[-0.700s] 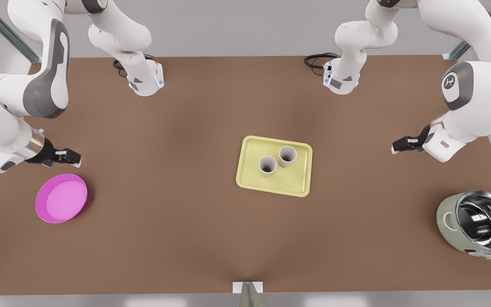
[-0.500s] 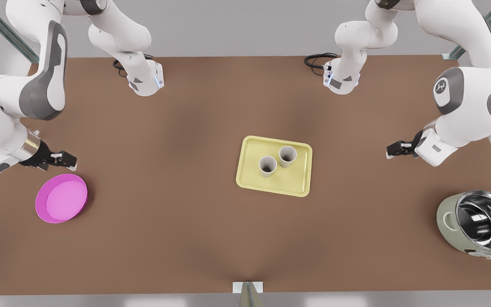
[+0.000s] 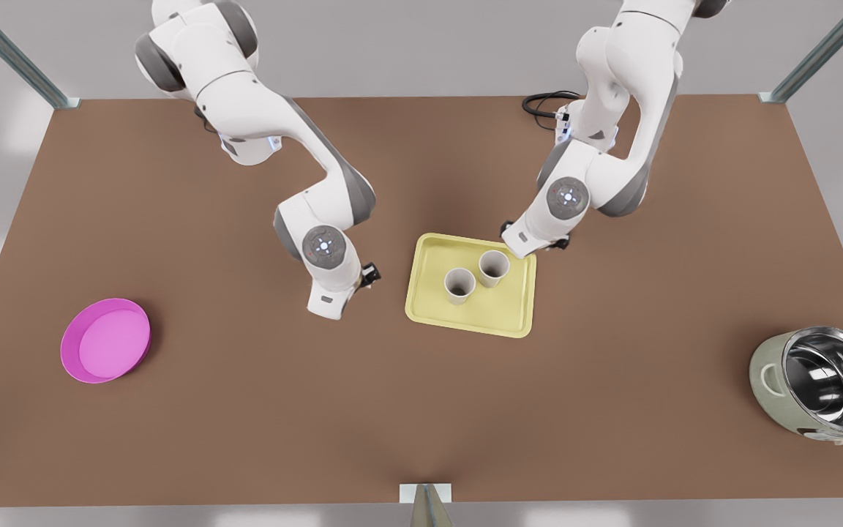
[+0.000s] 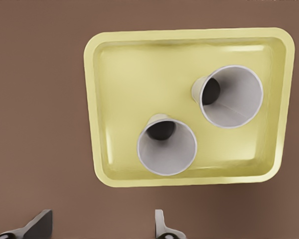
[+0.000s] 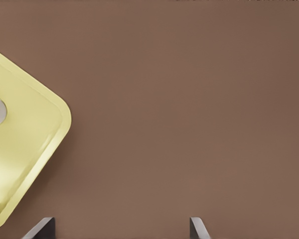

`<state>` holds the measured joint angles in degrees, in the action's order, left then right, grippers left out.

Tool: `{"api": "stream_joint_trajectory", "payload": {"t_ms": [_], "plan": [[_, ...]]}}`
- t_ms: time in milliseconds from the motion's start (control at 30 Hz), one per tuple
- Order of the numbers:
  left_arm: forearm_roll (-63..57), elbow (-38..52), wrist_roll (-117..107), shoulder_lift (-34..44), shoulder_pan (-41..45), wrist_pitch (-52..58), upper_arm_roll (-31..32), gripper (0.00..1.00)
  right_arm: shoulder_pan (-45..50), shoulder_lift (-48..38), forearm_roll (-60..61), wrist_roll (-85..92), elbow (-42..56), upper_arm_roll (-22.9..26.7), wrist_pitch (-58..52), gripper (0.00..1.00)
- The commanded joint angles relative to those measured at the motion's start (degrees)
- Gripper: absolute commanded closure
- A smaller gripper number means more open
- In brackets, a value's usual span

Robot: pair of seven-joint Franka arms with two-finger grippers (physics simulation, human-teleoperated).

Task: Use the left arm to pick up the white IKEA cup from the tray and place it on the middle-left position; use the right arm to pick up the white IKEA cup from the tray and place it on the middle-right position

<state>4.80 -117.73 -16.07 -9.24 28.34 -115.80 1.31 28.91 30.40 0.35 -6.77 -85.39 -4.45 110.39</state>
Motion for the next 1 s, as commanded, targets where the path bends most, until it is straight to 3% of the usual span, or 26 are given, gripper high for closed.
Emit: {"api": "stream_joint_trajectory", "payload": {"t_ms": [0,300,533,967], "plan": [[0.1,-0.1,-15.2,-2.3,-0.3,-13.3,0.0,0.0,0.0,0.2,0.2,-14.2,0.1,0.0,4.2,0.0],[-0.3,-0.5,-14.4,-6.8,-0.9,-18.9,-0.3,0.0,-0.3,0.8,0.3,-14.1,0.0,0.0,4.2,0.0],[-0.3,-6.6,-15.3,-3.2,1.4,-19.1,-0.1,0.0,-1.1,1.7,0.3,-13.6,-0.2,0.2,4.0,0.0],[-0.3,-7.6,-15.4,-7.8,2.3,-24.5,0.0,0.0,-1.0,4.7,2.7,-13.4,0.0,-0.6,6.6,0.0]]}}
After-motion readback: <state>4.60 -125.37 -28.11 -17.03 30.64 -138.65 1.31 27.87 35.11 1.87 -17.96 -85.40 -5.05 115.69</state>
